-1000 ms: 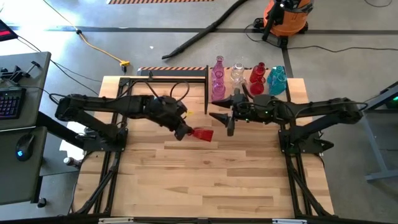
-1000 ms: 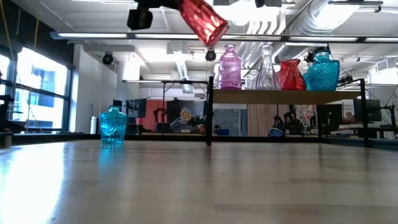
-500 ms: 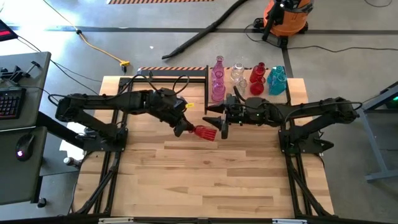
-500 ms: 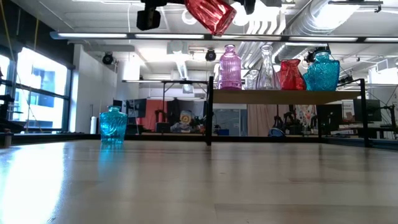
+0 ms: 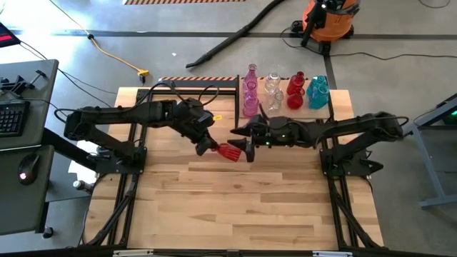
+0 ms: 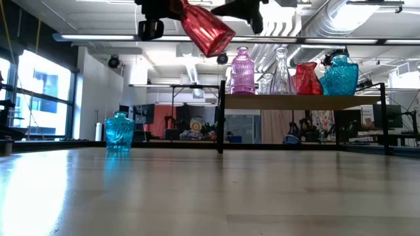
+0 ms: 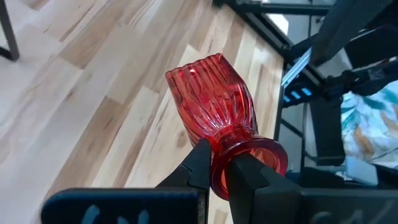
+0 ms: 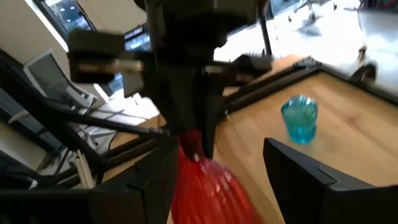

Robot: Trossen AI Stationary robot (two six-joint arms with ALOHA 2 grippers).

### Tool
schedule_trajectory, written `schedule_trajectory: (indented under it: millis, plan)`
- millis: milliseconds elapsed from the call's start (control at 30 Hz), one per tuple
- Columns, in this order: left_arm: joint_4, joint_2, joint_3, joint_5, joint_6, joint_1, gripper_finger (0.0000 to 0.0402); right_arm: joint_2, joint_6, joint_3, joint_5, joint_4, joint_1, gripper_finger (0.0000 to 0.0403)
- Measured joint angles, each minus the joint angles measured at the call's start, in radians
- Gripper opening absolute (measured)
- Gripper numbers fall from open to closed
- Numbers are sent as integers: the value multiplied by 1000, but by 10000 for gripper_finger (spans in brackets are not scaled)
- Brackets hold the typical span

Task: Sort vases onto shelf
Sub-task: Put the red vase on the shelf aligned with the other red vase

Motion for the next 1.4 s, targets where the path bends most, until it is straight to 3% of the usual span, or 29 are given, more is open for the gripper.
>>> schedule_trajectory:
  millis: [233, 700, 1400]
  plan:
    - [-78, 0, 0, 0, 16, -1, 15, 80, 0, 51, -38, -47, 2, 218]
    - [-141, 0, 0, 26, 8, -1, 15, 257, -207, 402, -90, -403, 3, 218]
    - [-107, 0, 0, 11, 10, 4, 15, 348, -208, 425, -142, -395, 3, 218]
